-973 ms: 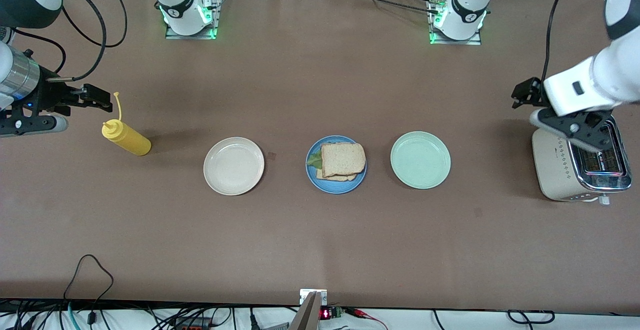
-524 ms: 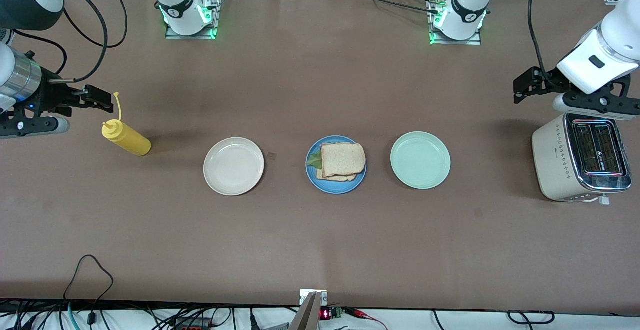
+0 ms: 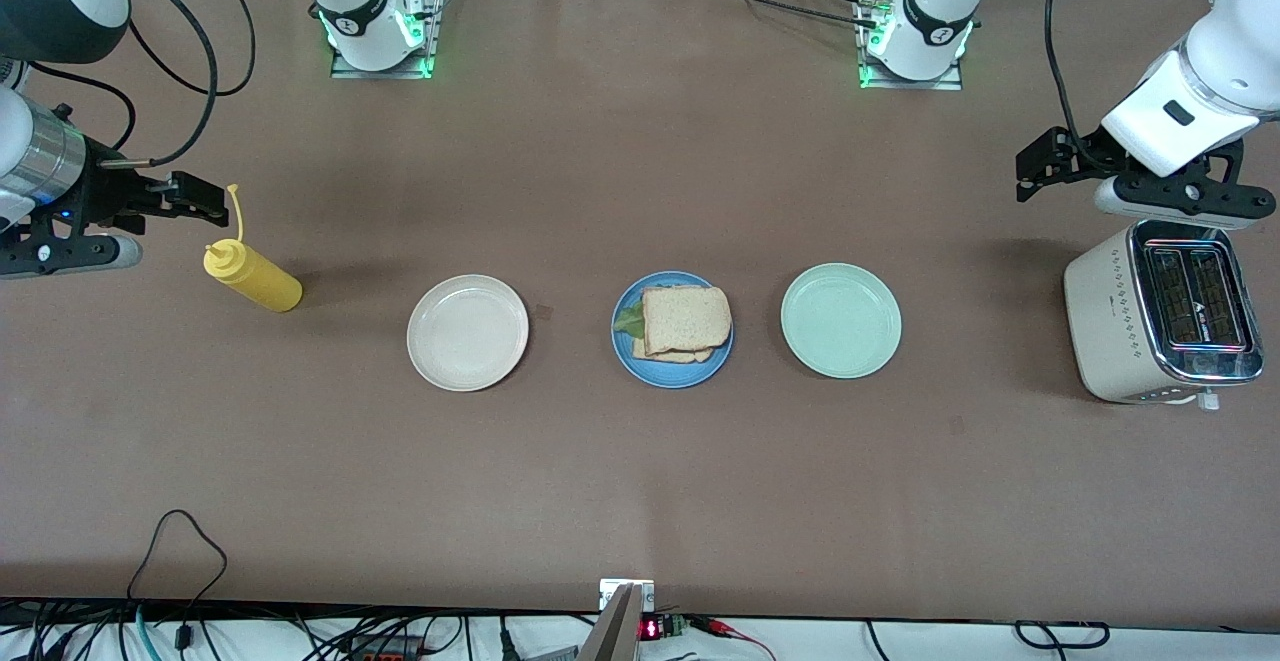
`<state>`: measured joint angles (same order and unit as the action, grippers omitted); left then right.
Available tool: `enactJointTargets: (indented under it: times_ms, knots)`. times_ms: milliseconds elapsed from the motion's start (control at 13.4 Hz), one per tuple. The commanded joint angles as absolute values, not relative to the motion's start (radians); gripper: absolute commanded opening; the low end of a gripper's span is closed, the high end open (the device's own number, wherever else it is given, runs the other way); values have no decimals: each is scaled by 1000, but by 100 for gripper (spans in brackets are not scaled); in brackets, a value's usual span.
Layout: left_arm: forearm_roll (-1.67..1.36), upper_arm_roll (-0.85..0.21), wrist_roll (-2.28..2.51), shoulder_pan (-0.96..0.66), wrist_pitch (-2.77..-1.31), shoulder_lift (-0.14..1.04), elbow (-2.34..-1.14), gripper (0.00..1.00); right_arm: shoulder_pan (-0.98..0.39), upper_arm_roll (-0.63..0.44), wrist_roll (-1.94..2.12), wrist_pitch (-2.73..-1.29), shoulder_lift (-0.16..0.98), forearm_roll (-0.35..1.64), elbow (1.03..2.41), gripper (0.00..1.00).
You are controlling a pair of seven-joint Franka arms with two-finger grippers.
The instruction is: Make sandwich in blue plate with both arms
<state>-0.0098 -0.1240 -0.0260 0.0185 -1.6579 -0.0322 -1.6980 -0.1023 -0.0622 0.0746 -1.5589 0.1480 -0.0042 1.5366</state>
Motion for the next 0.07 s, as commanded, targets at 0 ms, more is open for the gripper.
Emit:
enactJointTargets:
  times_ms: [0]
  knots:
    - [-20, -77, -83, -12, -1644, -57, -1717, 100, -103, -60, 80, -1559, 147, -2, 1534, 100]
